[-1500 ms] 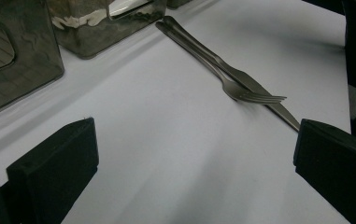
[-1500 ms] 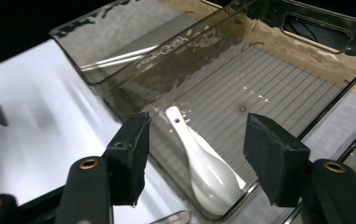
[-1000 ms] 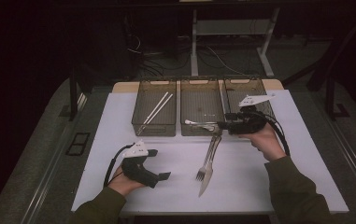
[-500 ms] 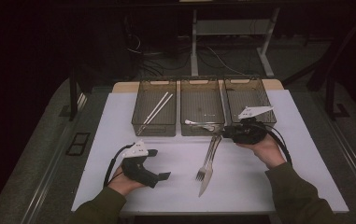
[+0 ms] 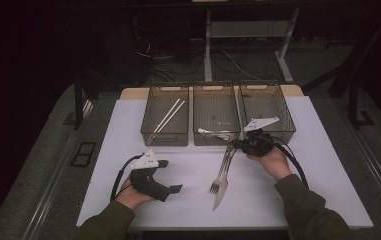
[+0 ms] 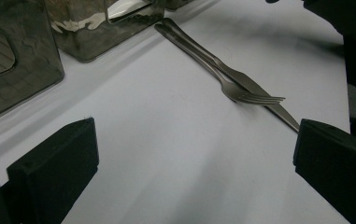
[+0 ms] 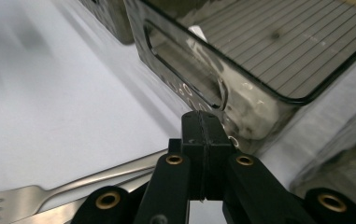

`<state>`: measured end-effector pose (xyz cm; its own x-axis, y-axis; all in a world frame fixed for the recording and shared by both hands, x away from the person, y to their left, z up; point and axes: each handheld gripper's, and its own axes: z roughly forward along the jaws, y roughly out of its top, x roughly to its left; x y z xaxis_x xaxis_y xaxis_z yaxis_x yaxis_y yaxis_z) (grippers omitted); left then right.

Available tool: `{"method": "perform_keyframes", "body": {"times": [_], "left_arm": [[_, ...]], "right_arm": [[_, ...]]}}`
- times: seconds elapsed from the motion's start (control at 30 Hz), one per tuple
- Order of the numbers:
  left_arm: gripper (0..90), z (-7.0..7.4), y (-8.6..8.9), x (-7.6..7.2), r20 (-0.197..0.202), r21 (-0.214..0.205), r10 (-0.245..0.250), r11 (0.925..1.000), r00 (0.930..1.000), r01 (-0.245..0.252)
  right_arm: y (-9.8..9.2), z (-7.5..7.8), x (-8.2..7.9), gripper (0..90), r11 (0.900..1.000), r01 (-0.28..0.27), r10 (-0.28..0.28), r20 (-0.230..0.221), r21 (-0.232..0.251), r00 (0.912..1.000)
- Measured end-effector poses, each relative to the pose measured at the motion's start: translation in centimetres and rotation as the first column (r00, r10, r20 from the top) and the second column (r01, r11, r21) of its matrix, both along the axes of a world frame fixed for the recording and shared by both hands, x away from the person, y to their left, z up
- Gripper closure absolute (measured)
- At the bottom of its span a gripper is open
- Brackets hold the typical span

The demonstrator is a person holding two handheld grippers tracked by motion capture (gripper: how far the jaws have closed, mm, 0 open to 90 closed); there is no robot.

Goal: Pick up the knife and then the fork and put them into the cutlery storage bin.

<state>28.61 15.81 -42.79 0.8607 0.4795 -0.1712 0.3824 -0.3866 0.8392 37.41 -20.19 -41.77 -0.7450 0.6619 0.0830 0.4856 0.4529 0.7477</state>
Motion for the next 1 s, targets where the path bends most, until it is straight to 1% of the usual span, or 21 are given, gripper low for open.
{"method": "perform_keyframes", "body": {"times": [0.27,0.5,0.6,0.67,0.9,1.0], "left_arm": [[0.0,0.0,-0.1,0.0,-0.003,0.007,-0.008,0.9999,1.0000,0.008],[0.0,0.0,-0.1,0.0,-0.004,0.006,-0.009,0.9999,1.0000,0.009],[0.0,0.0,-0.1,0.0,-0.005,0.007,-0.008,0.9999,1.0000,0.008],[0.0,-0.1,-0.1,0.0,-0.004,0.005,-0.008,1.0000,1.0000,0.008],[0.0,0.0,-0.1,0.0,-0.004,0.007,-0.009,0.9999,1.0000,0.009],[0.0,0.0,-0.1,0.0,-0.004,0.007,-0.009,0.9999,1.0000,0.009]], "right_arm": [[1.1,-1.4,0.9,89.6,0.9995,0.011,-0.011,-0.019,-0.029,0.9997],[1.7,-2.3,1.3,89.6,0.9967,0.006,-0.008,-0.027,-0.081,0.9996],[1.9,-2.4,1.3,89.6,0.9954,0.005,-0.007,-0.029,-0.095,0.9996],[2.0,-2.6,1.3,89.6,0.9935,0.003,-0.006,-0.027,-0.114,0.9996],[2.1,-2.6,1.3,89.7,0.9925,-0.003,0.000,-0.023,-0.122,0.9997],[2.1,-2.6,1.3,89.7,0.9912,-0.004,0.002,-0.019,-0.132,0.9998]]}}
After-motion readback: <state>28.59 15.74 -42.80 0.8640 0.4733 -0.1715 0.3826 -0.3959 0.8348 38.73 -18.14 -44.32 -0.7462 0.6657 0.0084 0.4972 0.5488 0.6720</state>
